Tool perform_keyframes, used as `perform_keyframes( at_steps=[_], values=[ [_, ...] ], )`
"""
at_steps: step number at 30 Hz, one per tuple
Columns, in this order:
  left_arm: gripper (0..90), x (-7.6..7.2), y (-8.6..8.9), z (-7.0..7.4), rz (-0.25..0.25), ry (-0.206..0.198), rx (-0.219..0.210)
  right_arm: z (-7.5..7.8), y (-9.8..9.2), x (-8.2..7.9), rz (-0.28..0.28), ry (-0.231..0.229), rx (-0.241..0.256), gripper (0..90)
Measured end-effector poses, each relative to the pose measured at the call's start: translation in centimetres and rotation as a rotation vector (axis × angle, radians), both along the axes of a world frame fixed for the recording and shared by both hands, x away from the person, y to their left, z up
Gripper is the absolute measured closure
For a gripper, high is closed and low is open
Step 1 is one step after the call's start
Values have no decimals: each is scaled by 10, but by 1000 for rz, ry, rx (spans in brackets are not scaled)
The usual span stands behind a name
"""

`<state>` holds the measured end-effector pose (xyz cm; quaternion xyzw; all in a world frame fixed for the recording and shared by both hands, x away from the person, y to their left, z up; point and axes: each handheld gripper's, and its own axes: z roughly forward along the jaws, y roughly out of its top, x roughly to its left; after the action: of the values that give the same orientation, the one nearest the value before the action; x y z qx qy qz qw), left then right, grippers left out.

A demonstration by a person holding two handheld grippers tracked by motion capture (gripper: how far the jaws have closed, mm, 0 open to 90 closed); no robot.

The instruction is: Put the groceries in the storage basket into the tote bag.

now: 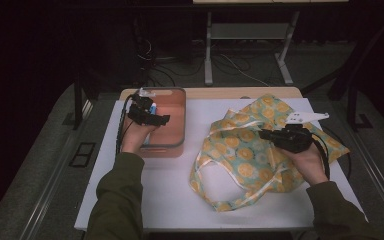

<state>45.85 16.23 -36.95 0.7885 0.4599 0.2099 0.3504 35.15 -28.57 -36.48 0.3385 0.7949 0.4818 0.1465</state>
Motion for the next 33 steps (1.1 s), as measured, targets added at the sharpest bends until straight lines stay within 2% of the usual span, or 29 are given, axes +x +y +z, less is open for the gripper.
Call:
perform_keyframes(
  at_steps=[2, 4, 8, 11, 17, 23, 28, 31, 33],
  values=[
    [114, 5, 0, -3, 17, 19, 9, 0, 0, 0, 1, 0, 1, 895],
    [112, 10, 0, -8, 32, 42, 37, 0, -1, 0, 0, 2, 3, 894],
    [109, 18, 3, -19, 61, 71, 37, -1, 0, -1, 4, 1, 2, 894],
    [109, 22, 3, -27, 82, 106, 65, -1, 0, -1, 5, 2, 1, 894],
    [117, 27, 0, -33, 93, 144, 110, -2, 0, -1, 4, 7, 1, 894],
    [114, 31, -5, -39, 80, 193, 172, -2, 1, -1, 7, 4, -1, 894],
    [159, 31, -6, -41, 58, 229, 156, -3, 2, -2, 7, 5, -1, 894],
    [174, 31, -8, -43, 23, 260, 152, -3, 2, -2, 8, 5, -4, 894],
    [218, 30, -9, -44, -2, 272, 147, -4, 3, -2, 9, 5, -5, 894]
  ],
)
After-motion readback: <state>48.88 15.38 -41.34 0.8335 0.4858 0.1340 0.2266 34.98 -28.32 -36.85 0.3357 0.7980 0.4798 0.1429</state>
